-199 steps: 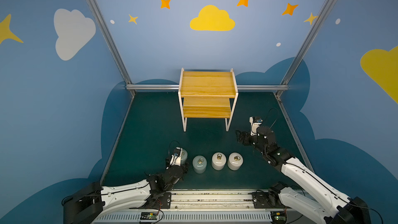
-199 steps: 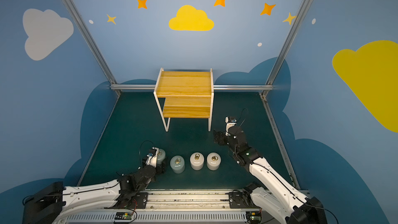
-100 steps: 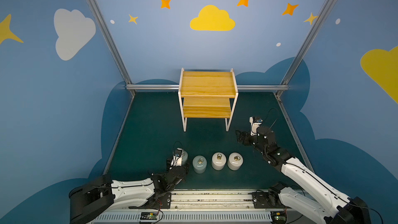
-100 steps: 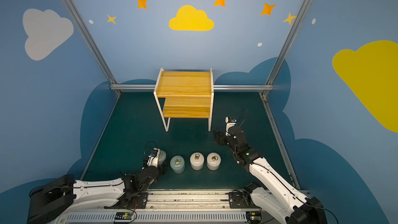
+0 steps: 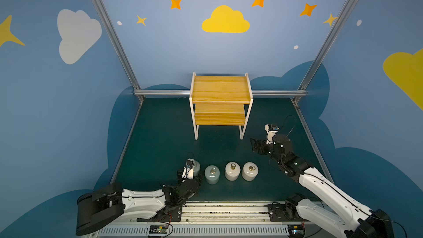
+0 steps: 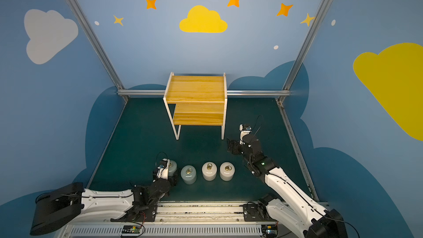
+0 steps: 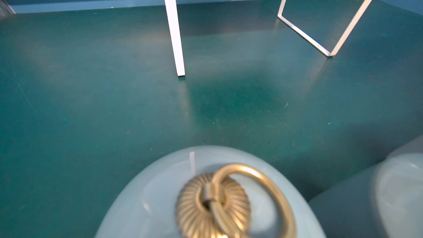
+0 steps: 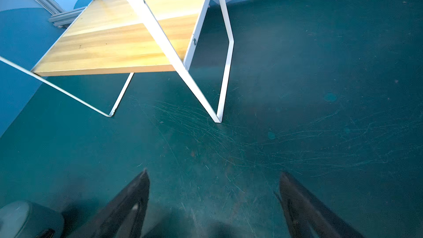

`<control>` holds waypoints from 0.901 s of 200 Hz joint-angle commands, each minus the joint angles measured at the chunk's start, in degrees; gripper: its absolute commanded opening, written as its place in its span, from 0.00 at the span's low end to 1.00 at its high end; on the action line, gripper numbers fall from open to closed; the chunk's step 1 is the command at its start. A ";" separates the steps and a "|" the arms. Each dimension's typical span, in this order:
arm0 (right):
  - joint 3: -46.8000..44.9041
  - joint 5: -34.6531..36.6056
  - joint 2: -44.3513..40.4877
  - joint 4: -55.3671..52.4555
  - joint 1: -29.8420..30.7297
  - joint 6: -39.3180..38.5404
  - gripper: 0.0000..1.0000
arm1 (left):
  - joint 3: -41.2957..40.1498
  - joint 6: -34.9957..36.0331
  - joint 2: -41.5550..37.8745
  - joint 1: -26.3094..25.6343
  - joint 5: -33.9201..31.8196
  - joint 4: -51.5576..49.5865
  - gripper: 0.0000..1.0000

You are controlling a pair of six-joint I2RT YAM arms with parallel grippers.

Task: Remove the tea canisters from the shelf
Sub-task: Place the tea canister at the center of the board.

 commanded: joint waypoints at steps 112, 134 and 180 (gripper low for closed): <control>-1.39 0.35 -0.34 0.00 -0.30 0.01 0.91 | 2.57 -3.04 -1.09 -2.04 -1.97 -5.38 0.82; -1.46 0.34 -0.34 0.07 -0.31 0.02 0.91 | 2.75 -3.17 -1.23 -2.30 -1.63 -5.98 0.83; -1.70 0.52 -0.60 0.07 -0.32 0.05 0.91 | 3.59 -3.92 -1.57 -3.17 -1.94 -8.20 0.84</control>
